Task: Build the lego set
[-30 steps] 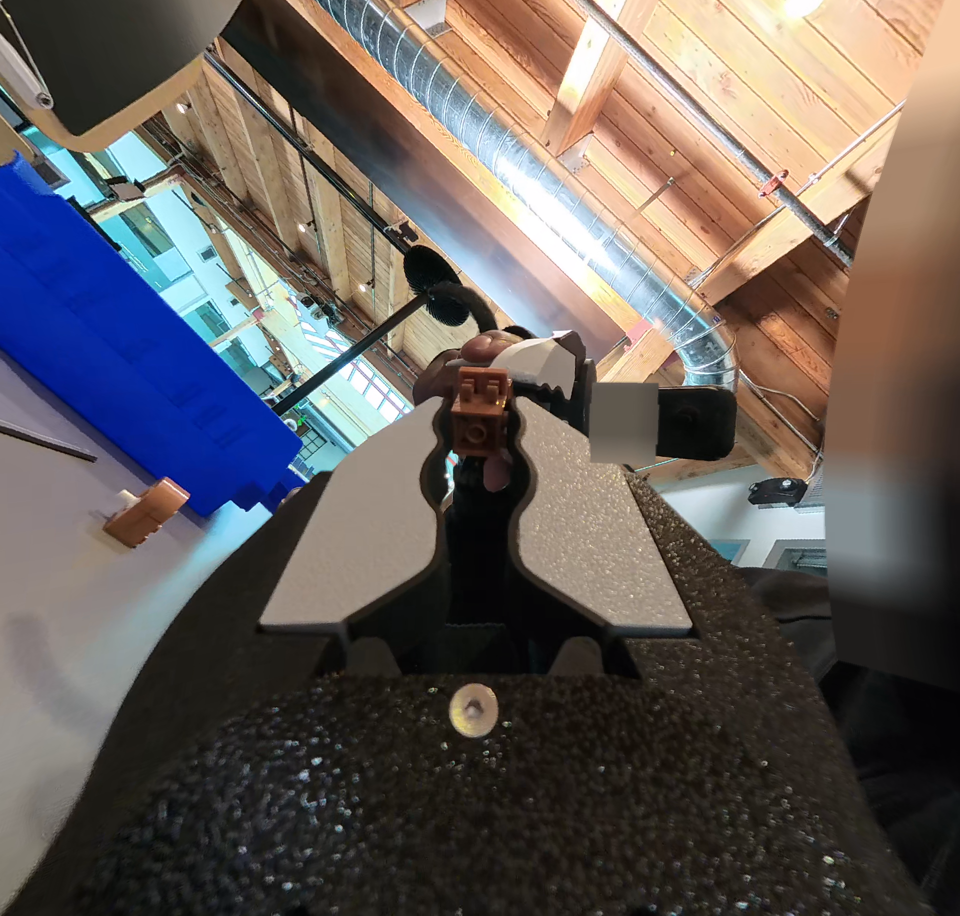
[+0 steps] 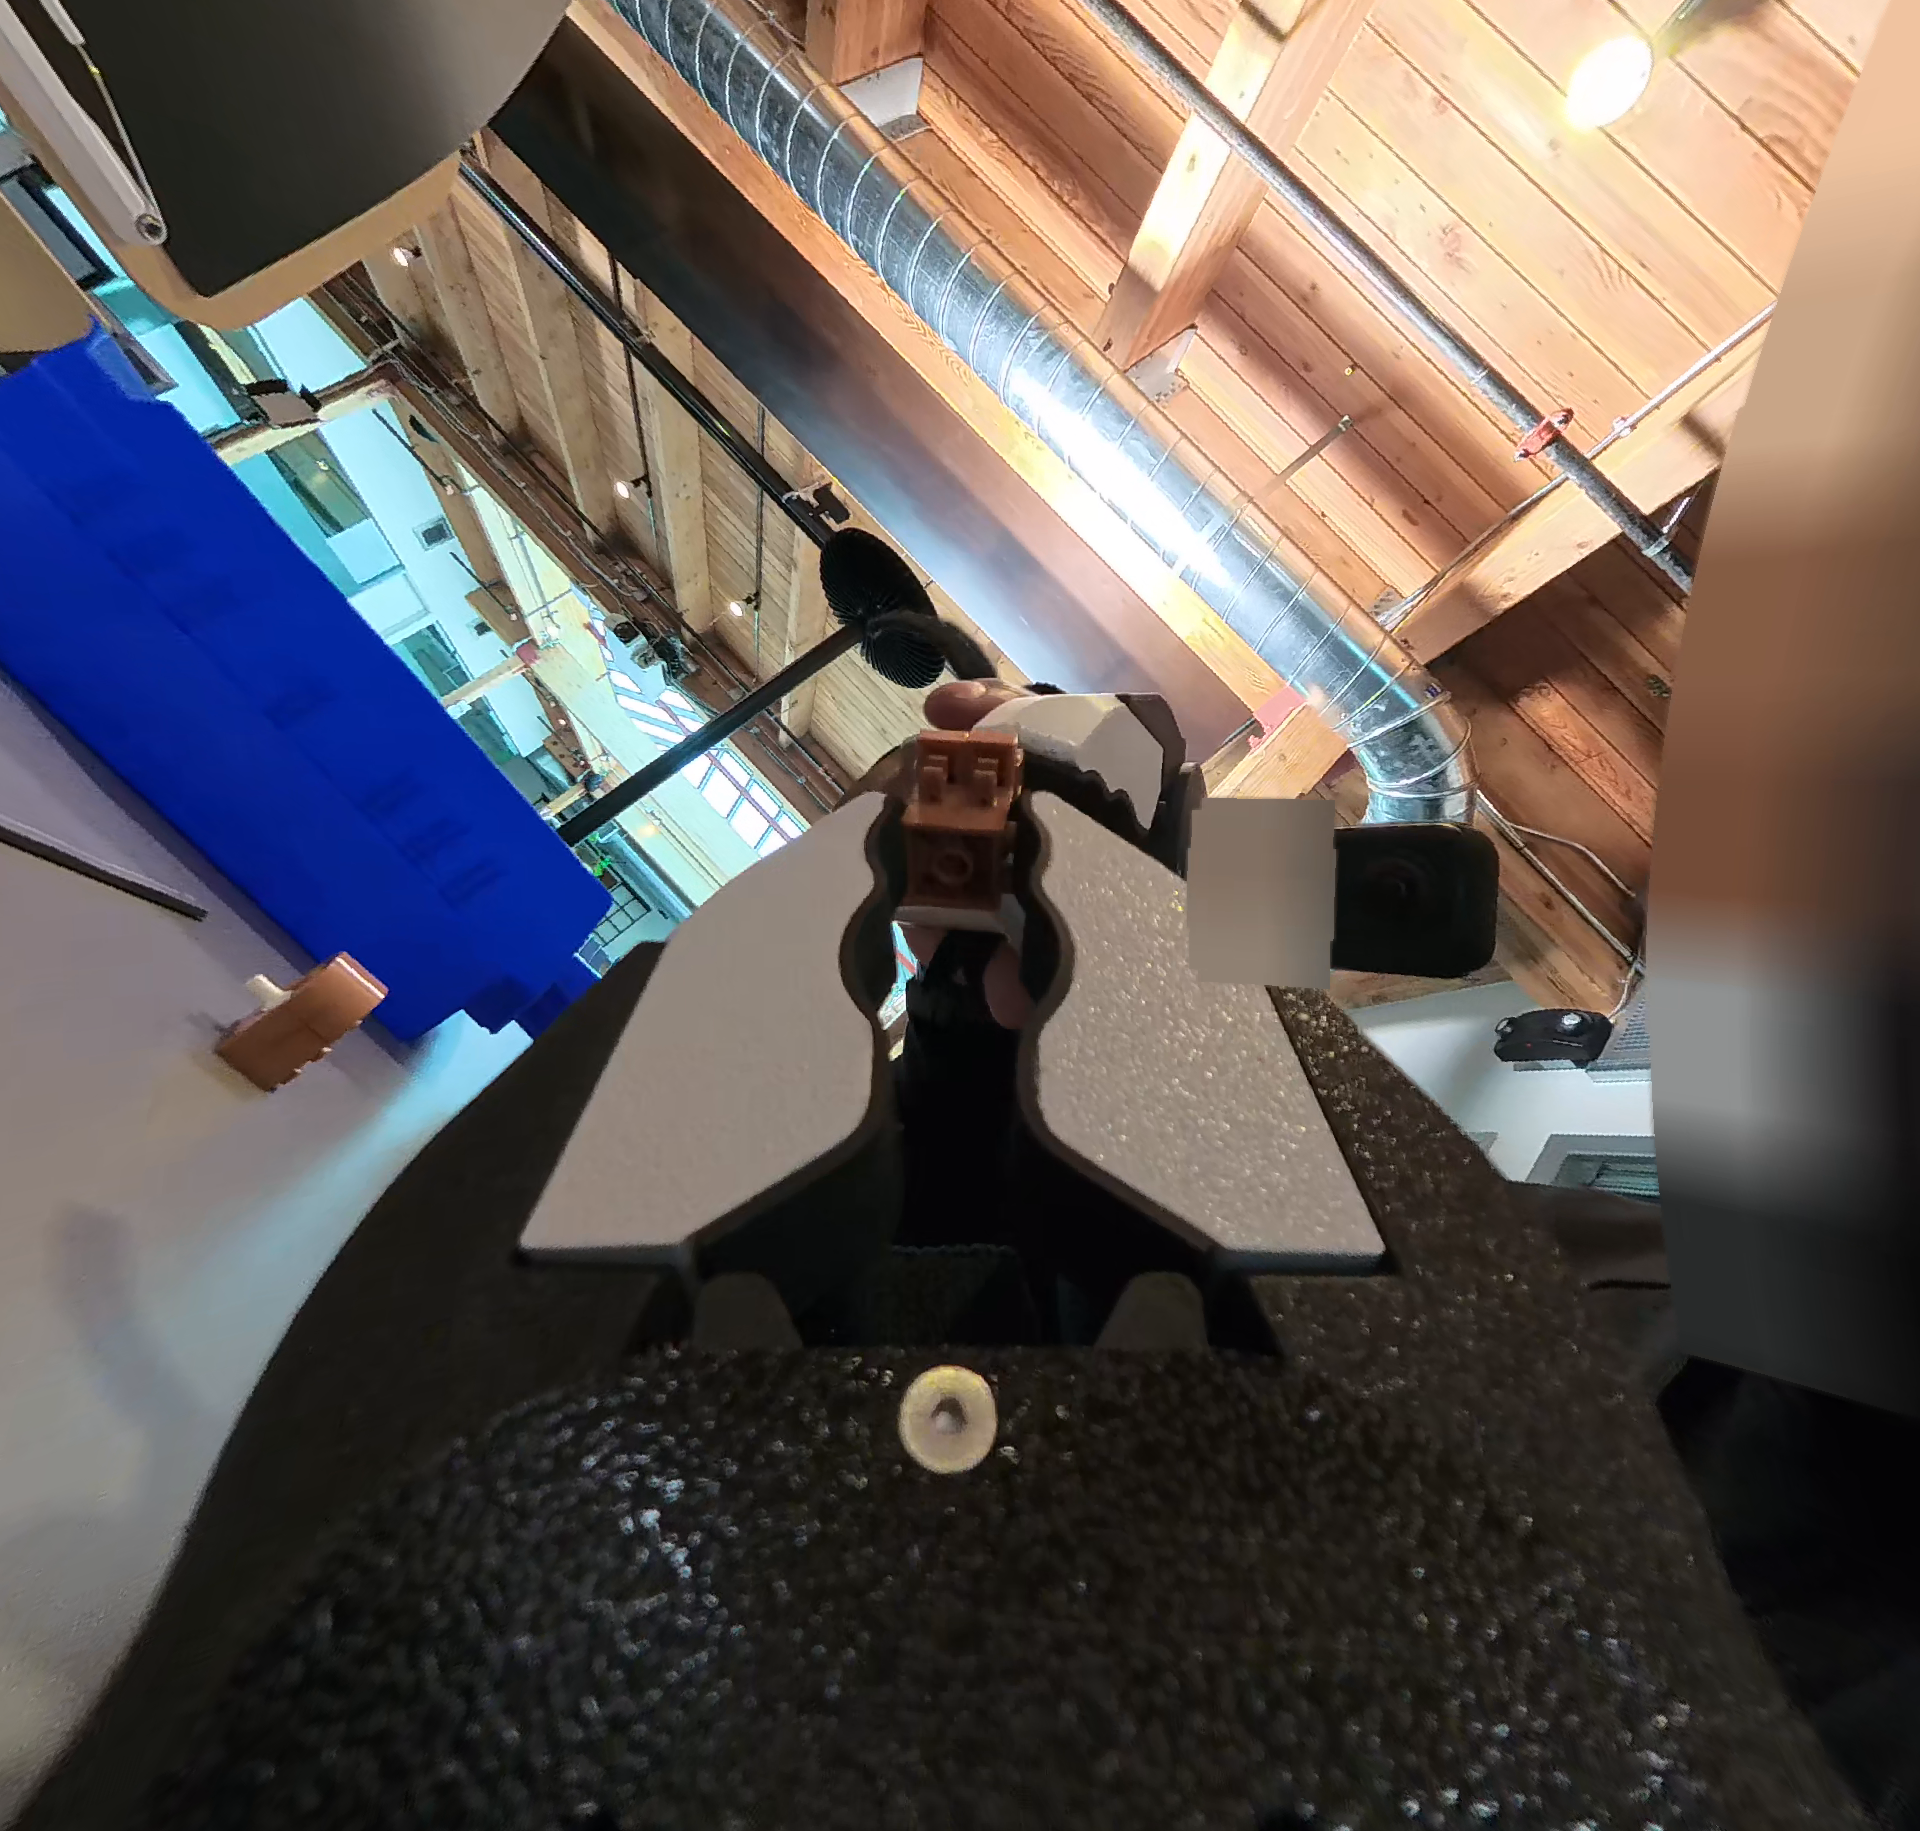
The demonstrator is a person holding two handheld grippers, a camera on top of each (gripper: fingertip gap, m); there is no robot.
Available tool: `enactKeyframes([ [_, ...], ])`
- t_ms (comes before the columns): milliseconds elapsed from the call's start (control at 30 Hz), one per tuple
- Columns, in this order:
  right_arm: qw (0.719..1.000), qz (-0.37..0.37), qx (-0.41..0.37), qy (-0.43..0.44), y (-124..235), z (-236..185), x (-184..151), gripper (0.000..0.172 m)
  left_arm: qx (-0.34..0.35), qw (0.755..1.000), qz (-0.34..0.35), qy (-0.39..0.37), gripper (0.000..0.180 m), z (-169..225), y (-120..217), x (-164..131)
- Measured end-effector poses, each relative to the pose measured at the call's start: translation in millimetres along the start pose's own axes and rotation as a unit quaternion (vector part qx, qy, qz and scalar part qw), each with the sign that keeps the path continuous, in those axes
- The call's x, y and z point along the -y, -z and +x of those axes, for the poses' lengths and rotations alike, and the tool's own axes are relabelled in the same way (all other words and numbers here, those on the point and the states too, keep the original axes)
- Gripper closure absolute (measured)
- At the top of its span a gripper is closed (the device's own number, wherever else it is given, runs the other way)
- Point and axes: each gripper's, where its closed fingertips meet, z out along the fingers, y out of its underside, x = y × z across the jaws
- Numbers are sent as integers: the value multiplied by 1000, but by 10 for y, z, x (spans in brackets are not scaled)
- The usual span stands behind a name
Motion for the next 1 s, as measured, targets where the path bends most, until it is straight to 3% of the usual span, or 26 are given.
enactKeyframes([
  [1000, 1000, 0, 20, -12, 13, -38, -8, 160, 0, 1000, -8, -2, 162, 2, -3, -26],
])
